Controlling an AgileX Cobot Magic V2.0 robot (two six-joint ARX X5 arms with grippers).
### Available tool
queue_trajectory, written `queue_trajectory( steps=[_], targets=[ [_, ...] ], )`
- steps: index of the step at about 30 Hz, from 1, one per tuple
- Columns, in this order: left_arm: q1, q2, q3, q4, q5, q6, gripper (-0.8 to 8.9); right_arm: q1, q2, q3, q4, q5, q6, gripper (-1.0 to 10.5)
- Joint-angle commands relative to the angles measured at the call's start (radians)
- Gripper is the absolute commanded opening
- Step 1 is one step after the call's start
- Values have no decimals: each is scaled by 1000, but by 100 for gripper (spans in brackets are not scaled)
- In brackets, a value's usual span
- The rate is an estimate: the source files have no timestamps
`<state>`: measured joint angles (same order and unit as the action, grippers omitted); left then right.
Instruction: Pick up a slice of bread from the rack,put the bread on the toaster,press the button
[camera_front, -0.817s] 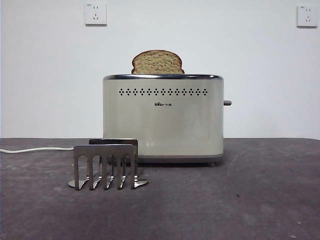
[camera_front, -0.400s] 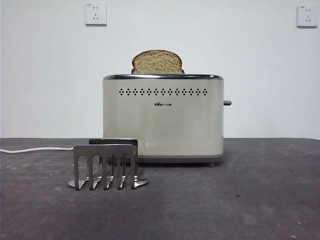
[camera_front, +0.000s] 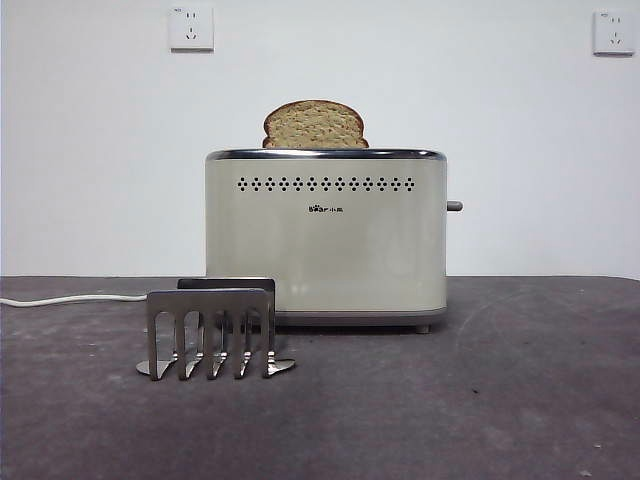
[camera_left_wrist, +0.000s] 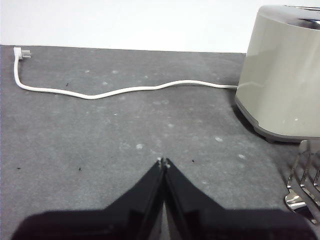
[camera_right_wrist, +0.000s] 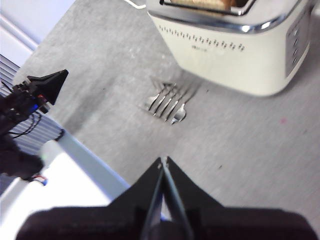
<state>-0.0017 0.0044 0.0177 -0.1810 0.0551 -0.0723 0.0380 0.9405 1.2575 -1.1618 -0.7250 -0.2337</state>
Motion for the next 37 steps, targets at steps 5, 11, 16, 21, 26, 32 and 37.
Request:
queue_trajectory(
  steps=[5,11,16,21,26,32,37],
  targets=[
    [3,-3,-15,1,-3,-6,-3,-13,-169,-132,297,26,36,1],
    [3,-3,-15,0,-3,-7,-3,-11,-358,-420,624,356,177,1],
    [3,-3,-15,1,-3,-7,-3,-10,-523,-673,902,478,279,1],
    [3,-3,-15,1,-3,-6,-3,-9,-649,-853,1009,578,282,1],
    [3,-3,-15,1,-3,-6,-3,-9,-752,-996,1035,634,286,1],
    [3,-3,-15,1,-3,-6,-3,-9,-851,-1149,1073,655,336,1],
    [3,-3,-15,1,-3,-7,-3,-4,-901,-1230,1078,655,368,1]
  ],
)
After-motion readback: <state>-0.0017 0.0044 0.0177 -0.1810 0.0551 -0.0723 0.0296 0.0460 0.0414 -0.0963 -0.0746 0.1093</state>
